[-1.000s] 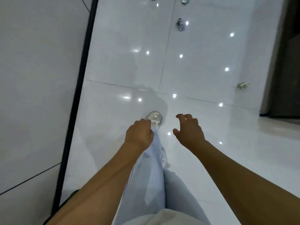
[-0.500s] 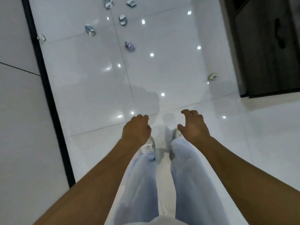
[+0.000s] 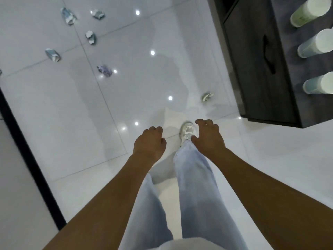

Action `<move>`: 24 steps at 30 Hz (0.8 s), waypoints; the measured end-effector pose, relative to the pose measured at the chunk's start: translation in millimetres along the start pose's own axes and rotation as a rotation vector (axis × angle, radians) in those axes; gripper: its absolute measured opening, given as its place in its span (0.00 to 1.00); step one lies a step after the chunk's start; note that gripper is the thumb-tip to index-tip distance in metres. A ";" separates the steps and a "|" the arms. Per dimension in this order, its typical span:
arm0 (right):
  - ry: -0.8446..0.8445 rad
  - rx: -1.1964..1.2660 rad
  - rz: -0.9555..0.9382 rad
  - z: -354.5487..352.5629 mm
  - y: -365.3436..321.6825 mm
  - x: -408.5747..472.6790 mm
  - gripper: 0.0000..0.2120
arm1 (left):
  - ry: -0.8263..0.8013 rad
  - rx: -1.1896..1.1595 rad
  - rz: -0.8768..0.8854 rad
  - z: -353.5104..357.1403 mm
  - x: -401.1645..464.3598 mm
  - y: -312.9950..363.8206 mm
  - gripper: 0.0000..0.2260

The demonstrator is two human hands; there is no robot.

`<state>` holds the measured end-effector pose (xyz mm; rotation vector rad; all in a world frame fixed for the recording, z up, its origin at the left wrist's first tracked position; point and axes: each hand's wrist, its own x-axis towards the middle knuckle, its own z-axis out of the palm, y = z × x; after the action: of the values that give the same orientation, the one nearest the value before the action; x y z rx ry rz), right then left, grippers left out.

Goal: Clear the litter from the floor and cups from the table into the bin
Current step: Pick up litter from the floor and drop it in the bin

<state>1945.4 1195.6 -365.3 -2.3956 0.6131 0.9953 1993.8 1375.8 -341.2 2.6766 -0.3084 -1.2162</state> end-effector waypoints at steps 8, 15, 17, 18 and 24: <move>0.001 -0.008 0.005 -38.4 32.1 101.1 0.25 | -0.009 -0.006 0.001 -13.9 92.4 54.5 0.15; -0.014 0.041 0.078 4.1 69.1 200.2 0.26 | -0.020 0.018 0.031 26.6 192.1 38.5 0.16; -0.009 0.039 0.102 21.0 82.1 233.5 0.27 | -0.032 0.030 0.031 42.5 225.6 30.8 0.16; 0.002 0.033 0.114 29.0 89.5 252.5 0.28 | -0.039 0.040 0.035 50.7 244.6 27.4 0.16; 0.070 -0.011 0.136 81.8 133.2 367.2 0.29 | -0.079 0.085 0.073 102.1 358.4 11.8 0.15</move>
<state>2061.1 1056.9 -721.1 -2.4340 0.8070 0.9747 2145.5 1261.7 -662.2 2.6666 -0.4756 -1.3174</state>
